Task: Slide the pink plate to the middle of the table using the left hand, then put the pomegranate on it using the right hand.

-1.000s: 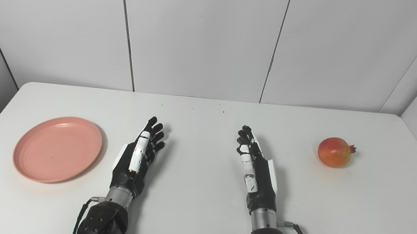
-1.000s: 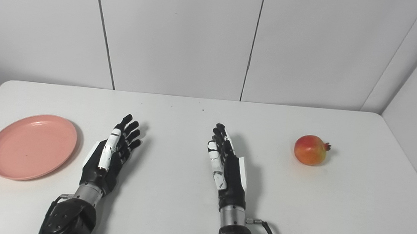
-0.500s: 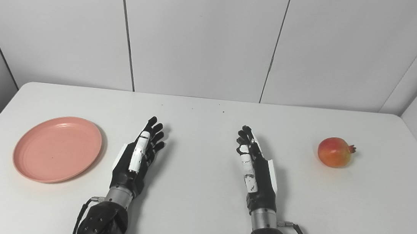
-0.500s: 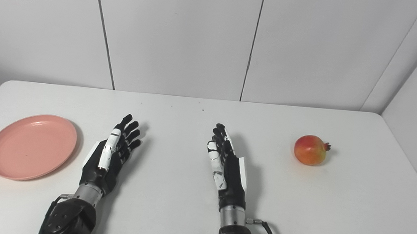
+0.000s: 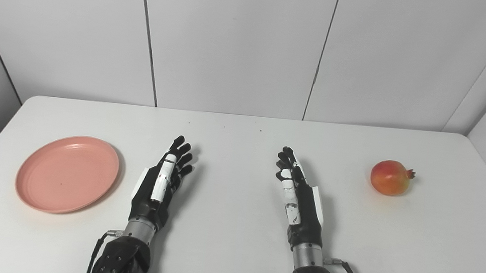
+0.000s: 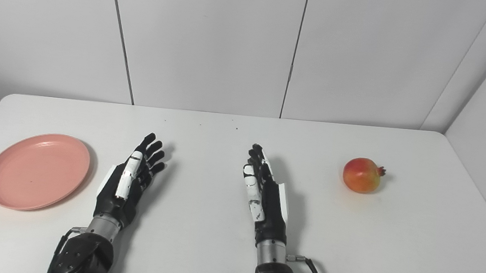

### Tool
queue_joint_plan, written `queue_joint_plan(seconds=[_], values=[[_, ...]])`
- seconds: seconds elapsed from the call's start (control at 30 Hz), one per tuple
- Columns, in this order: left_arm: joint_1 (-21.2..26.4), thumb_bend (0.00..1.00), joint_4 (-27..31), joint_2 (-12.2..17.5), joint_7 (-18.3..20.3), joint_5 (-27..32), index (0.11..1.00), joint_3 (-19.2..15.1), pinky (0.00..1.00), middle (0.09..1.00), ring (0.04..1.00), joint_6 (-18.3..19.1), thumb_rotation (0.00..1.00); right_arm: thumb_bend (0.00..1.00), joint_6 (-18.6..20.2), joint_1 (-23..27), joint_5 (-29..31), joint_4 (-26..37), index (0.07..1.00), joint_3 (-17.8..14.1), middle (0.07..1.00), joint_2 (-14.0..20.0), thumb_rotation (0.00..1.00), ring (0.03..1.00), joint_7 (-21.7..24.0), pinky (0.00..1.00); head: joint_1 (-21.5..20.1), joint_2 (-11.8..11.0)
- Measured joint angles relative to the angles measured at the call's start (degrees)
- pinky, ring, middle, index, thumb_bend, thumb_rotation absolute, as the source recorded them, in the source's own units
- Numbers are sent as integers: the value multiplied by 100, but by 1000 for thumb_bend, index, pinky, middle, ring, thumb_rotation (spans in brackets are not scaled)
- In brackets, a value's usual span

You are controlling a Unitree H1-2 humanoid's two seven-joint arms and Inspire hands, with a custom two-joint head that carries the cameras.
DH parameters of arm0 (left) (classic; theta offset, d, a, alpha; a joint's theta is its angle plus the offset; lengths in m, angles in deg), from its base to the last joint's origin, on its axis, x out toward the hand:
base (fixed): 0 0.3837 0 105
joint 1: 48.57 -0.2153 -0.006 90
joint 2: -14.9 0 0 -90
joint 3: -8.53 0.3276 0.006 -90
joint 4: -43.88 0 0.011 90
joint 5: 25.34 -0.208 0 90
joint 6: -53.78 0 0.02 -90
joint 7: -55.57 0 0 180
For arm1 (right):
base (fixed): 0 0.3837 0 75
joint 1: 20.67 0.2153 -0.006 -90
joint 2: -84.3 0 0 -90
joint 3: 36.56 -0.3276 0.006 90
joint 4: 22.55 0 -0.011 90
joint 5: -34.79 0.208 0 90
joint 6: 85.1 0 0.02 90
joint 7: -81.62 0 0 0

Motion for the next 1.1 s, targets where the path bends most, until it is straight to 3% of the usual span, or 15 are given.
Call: queue_joint_plan(seconds=[0.07, 0.2, 0.3, 0.5, 0.63, 0.8, 1.1], values=[[0, 335, -62, -5, -16, -100, 929, 40, 922, 946, 941, -117, 982, 545, -2, 1, 55, -1, 920, -1, 914, 43, 974, 912, 44, 915, 324, -123], [7, 338, -183, -18, -94, -250, 928, 114, 924, 945, 940, -310, 982, 553, -6, 8, 133, -10, 921, -12, 915, 83, 949, 915, 111, 925, 475, -193], [23, 338, -217, -65, -197, -301, 930, 109, 929, 948, 942, -354, 969, 561, -30, 20, 277, -30, 927, -59, 918, 111, 918, 918, 168, 930, 939, -377], [39, 346, -301, -74, -370, -532, 927, 146, 908, 932, 927, -531, 1000, 550, -85, 76, 468, -103, 930, -136, 921, 245, 915, 924, 241, 959, 1265, -553], [49, 352, -330, -17, -474, -738, 906, 159, 891, 915, 915, -685, 1000, 549, -105, 113, 533, -158, 928, -157, 920, 295, 915, 923, 271, 948, 1379, -641], [116, 291, -339, -11, -641, -864, 867, 66, 846, 876, 874, -750, 1000, 514, -203, 114, 562, -192, 922, -167, 911, 307, 889, 909, 286, 930, 1485, -694], [395, 307, -383, 150, -1003, -1003, 818, -258, 824, 831, 836, -936, 979, 508, -416, 150, 633, -308, 927, -232, 916, 316, 888, 912, 297, 945, 1679, -844]])
